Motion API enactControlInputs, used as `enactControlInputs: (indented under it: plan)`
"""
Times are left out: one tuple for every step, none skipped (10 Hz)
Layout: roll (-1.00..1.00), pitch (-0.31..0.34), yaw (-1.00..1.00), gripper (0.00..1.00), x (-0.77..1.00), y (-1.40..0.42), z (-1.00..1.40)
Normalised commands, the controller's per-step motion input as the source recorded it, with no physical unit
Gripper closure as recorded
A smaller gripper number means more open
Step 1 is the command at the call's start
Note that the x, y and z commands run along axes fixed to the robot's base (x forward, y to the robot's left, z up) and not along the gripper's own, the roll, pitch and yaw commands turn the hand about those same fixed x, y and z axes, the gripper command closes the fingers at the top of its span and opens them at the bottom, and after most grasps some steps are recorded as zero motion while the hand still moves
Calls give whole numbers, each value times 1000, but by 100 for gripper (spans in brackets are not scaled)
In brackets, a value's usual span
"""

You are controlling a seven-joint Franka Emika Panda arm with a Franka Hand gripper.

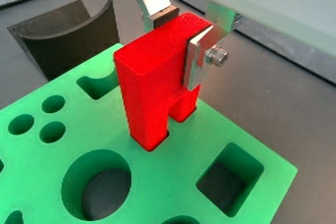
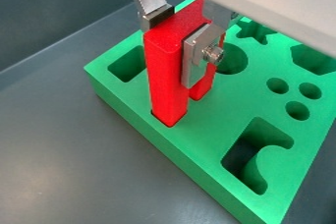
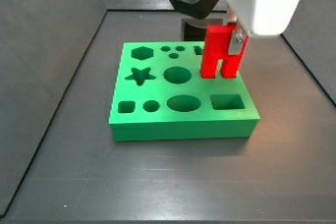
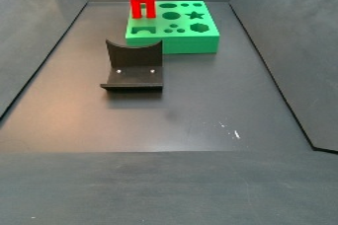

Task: Insert the double-square object.

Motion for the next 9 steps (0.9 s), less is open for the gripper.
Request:
enactControlInputs:
  plan:
    - [0, -49, 0, 100, 0, 0, -229]
    - [4, -44, -20, 100, -3, -29, -246]
    - [0, -41, -49, 100, -37, -20, -260]
    - [6, -36, -51, 100, -29, -29, -271]
    - [0, -34, -54, 100, -14, -31, -274]
    - [0, -43, -51, 100, -26, -20, -283]
    - [0, -49, -46, 100, -20, -6, -286]
    - [0, -60, -26, 100, -11, -9, -234]
    - [-66, -44, 0, 100, -51, 80, 0]
